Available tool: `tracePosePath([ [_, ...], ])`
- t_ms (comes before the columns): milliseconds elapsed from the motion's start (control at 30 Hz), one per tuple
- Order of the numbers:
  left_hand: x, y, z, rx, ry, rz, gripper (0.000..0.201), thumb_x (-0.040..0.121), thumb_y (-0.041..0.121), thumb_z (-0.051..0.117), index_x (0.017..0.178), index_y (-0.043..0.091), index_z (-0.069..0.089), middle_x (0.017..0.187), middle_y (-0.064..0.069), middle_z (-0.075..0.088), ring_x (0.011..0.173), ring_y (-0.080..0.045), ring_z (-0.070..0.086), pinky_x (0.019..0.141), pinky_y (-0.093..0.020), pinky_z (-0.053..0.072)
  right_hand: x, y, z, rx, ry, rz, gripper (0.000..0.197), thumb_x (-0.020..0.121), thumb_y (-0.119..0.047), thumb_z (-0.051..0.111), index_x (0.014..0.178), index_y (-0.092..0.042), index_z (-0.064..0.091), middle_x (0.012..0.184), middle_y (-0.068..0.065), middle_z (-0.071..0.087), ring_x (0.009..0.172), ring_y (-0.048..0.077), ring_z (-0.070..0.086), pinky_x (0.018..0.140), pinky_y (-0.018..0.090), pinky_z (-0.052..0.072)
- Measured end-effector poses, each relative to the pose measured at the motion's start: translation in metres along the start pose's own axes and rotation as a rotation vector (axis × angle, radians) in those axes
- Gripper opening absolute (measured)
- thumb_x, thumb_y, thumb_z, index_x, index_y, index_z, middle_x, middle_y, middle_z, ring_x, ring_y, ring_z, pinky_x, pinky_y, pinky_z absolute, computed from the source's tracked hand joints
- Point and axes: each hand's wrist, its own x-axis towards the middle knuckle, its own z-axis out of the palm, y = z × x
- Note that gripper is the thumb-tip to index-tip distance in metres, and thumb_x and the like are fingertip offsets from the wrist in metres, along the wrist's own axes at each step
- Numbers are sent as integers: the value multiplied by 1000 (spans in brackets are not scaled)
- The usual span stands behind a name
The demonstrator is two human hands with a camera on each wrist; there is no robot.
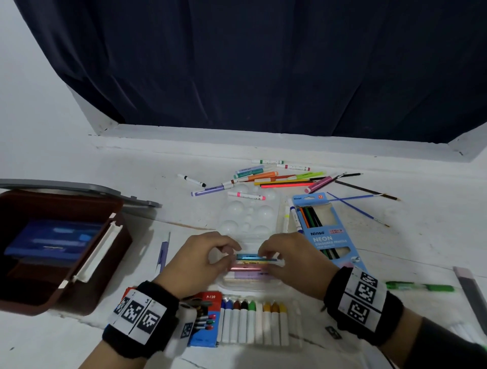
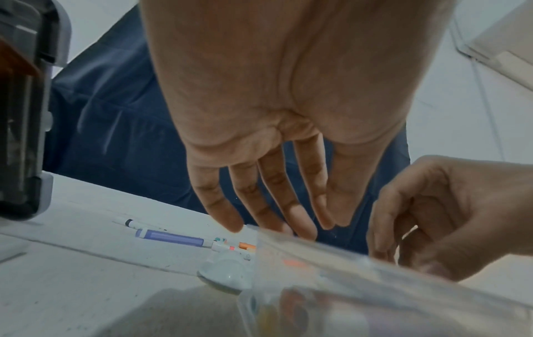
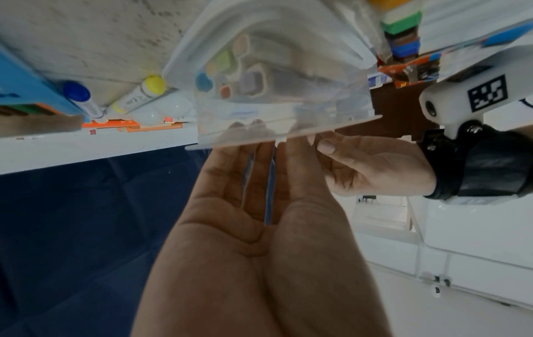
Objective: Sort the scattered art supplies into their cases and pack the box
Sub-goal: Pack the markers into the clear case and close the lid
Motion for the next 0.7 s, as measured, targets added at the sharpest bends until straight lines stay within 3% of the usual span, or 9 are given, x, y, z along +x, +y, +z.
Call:
tracePosePath([
  [167,24,0,-25,-88,102,-26,14,93,25,67,103,35,68,87,10,69,89,-9,65,80,-26,52,16,7,-16,48,145,37,13,91,-34,65,98,-24,70,86,-12,66,78,5,61,74,23,51],
  [267,57,-10,-41,-76,230,-67,16,91,24,70,104,33,65,84,9,67,84,-9,64,73,-24,51,41,23,-28,36,183,67,11,90,-35,64,94,-25,69,82,-12,64,75,6,60,72,29,52],
  [333,83,-25,-46,-4,271,-114,20,91,24,70,109,29,65,93,9,67,83,-8,63,76,-25,50,62,38,-35,14,193,82,10,90,-33,64,92,-25,68,82,-10,65,75,7,60,72,35,53],
  [400,112,-43,-49,103,229,-188,30,92,24,69,121,21,63,108,1,66,87,-13,61,80,-24,46,85,54,-43,-49,180,109,13,91,-32,63,97,-23,69,88,-9,66,81,11,61,76,36,52],
  [500,146,-66,-50,230,61,-307,38,97,25,60,132,12,57,124,-8,60,104,-24,60,88,-25,41,122,78,-53,-177,93,169,28,94,-35,57,118,-22,63,110,-4,63,104,17,58,89,33,47],
  [567,159,-76,-49,298,-50,-330,28,96,21,56,123,10,59,119,-10,60,108,-28,58,88,-26,39,146,92,-55,-242,9,210,31,97,-33,52,124,-20,58,119,0,60,112,21,55,92,34,45],
  [633,166,-84,-47,335,-72,-340,6,91,20,57,93,20,62,96,-2,60,96,-26,58,79,-24,38,167,106,-54,-289,-66,236,34,99,-31,47,129,-18,53,126,4,58,117,24,53,95,37,44],
  [700,173,-96,-43,342,-52,-346,20,86,21,55,70,32,50,78,6,51,82,-20,54,78,-25,43,185,118,-50,-329,-119,255,39,101,-29,42,137,-16,48,136,6,54,122,25,50,101,41,42],
])
